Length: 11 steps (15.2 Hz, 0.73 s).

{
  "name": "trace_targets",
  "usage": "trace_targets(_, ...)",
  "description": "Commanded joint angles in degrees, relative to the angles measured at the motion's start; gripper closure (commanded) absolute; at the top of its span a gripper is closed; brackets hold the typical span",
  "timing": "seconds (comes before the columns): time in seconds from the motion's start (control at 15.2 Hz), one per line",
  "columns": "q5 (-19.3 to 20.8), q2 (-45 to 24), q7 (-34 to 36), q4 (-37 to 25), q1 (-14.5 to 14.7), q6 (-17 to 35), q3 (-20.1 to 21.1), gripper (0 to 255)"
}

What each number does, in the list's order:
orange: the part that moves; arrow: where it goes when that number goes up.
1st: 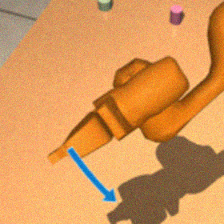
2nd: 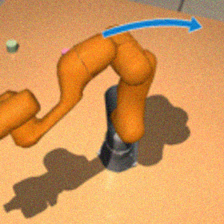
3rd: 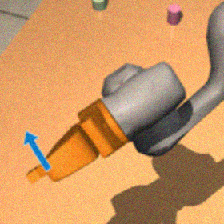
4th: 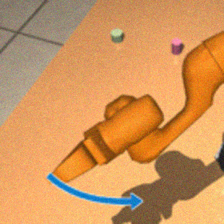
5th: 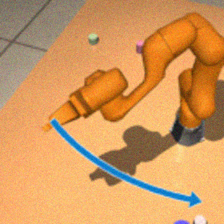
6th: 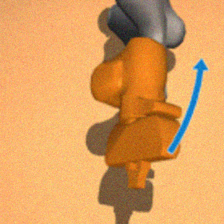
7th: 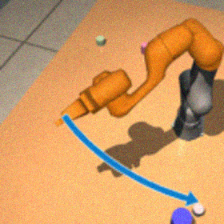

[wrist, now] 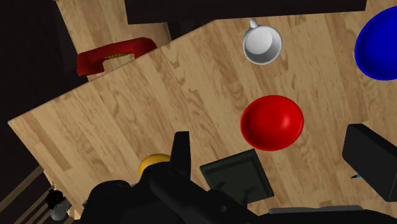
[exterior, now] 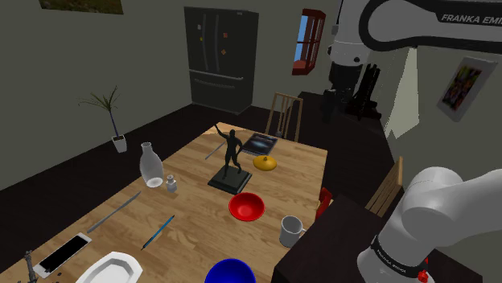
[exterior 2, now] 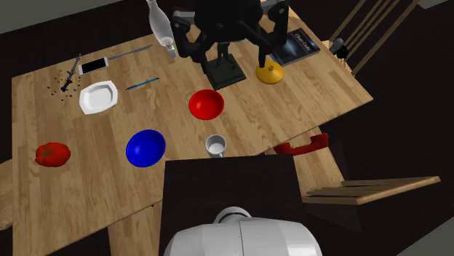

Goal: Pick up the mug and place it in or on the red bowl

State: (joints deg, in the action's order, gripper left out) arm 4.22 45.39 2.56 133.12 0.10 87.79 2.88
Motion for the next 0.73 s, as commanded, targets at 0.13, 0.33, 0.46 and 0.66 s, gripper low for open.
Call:
trace_targets(0.13, -0.54, 0.87, 1.16, 4.30, 0.16, 3.33, 0.50, 0)
trace_targets(0.33, -1.39, 1.64, 2.90, 10.37, 0.43, 8.49, 1.35, 0)
trace_targets(0.46, -1.98, 1.74, 4.07, 14.15, 0.65, 12.08, 1.97, 0)
trace_targets(0.66, -2.90, 1.20, 5.86, 19.41, 1.05, 17.76, 3.00, 0)
